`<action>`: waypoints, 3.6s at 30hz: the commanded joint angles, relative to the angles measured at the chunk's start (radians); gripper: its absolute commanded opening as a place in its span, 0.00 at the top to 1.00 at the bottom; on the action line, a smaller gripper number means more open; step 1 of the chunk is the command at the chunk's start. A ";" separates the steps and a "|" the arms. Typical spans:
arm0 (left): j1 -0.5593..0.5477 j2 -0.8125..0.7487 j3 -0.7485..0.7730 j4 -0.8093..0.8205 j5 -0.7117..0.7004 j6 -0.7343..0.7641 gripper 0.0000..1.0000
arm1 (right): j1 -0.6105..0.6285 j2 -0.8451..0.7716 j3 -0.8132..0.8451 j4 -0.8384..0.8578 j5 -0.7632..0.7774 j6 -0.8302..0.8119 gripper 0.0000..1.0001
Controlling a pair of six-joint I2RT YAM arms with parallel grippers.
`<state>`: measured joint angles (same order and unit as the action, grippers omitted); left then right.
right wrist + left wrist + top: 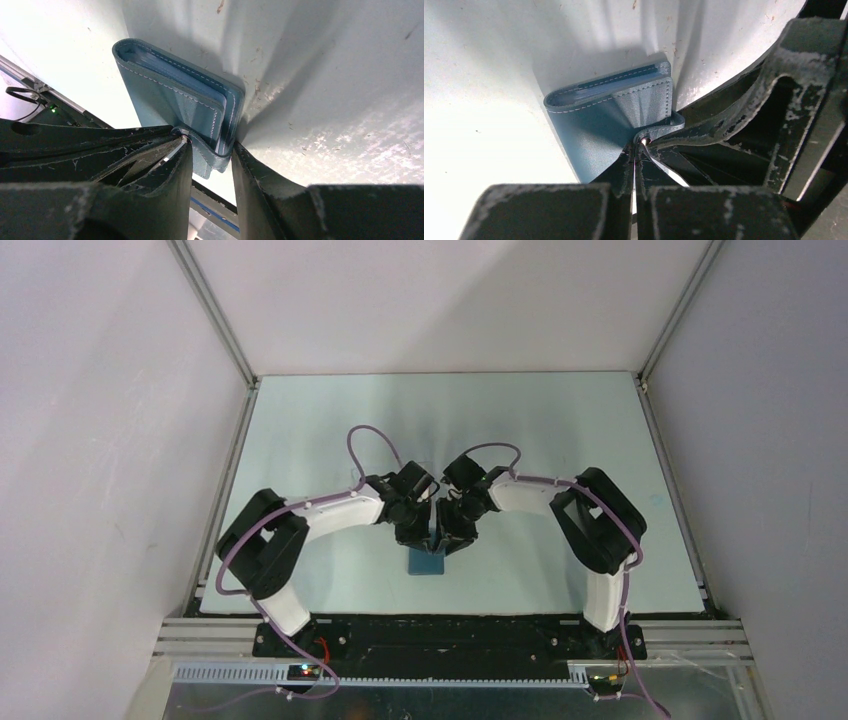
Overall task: Put the credit cards into the card holder
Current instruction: Close the card holder at the center of the board, then reset both arms
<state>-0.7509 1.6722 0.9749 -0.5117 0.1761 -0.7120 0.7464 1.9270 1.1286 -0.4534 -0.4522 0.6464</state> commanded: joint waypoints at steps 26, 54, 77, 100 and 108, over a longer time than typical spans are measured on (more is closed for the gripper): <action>0.138 -0.346 -0.069 -0.058 -0.068 0.037 0.18 | 0.050 -0.017 0.047 -0.079 0.144 -0.061 0.48; 0.300 -0.222 -0.364 0.265 0.191 -0.036 0.77 | 0.088 0.052 0.210 -0.048 0.027 -0.045 0.94; 0.202 -0.244 -0.334 0.295 0.164 -0.112 0.74 | 0.112 0.097 0.225 -0.106 0.157 -0.079 0.93; 0.456 -0.623 -0.356 0.294 -0.015 0.038 0.00 | 0.122 -0.091 0.230 -0.091 0.269 -0.121 0.40; 0.634 -0.636 -0.262 0.296 -0.145 0.197 0.00 | 0.035 -0.179 0.173 -0.054 0.379 -0.165 0.14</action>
<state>-0.1696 1.0546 0.6308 -0.2474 0.1398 -0.6392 0.8444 1.8469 1.3396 -0.5491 -0.1822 0.5255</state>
